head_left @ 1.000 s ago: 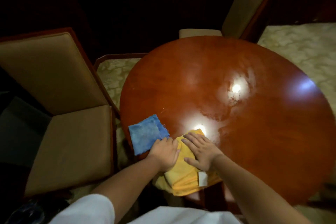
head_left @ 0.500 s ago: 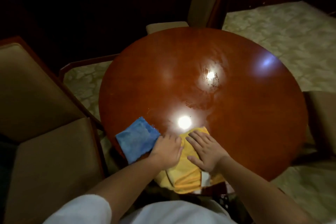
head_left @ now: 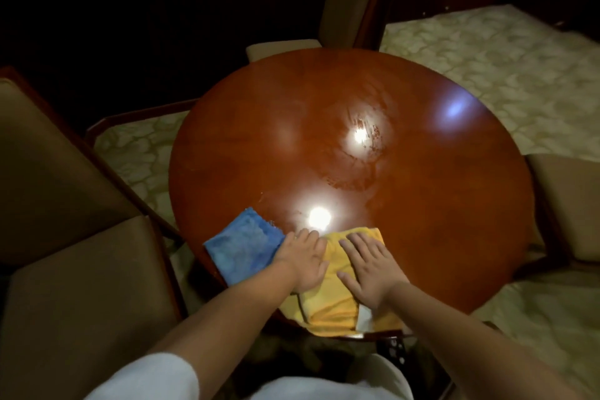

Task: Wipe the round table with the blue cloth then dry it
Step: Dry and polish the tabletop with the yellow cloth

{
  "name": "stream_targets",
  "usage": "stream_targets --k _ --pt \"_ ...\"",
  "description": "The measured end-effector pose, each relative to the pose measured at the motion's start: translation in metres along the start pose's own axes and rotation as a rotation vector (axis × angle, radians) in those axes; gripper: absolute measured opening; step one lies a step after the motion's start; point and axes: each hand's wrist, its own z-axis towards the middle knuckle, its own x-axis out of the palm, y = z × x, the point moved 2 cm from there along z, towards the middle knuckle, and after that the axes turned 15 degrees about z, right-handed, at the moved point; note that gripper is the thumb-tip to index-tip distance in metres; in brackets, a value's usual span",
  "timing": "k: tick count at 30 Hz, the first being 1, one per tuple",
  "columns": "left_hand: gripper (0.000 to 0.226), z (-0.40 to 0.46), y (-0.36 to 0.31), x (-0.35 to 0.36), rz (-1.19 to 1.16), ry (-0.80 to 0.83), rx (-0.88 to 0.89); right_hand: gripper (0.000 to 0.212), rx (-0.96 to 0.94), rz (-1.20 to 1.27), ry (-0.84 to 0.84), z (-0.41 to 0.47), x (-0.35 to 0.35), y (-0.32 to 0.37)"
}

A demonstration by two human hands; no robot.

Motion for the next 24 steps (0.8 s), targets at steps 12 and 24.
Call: stream_targets --k 12,24 --pt "0.045 0.008 0.033 0.007 -0.210 -0.116 -0.026 0.088 0.125 -0.038 0.015 0.024 -0.013 0.006" --pt "0.030 -0.001 0.080 0.021 -0.322 0.235 -0.342 0.066 0.213 -0.074 0.024 0.027 -0.016 0.020"
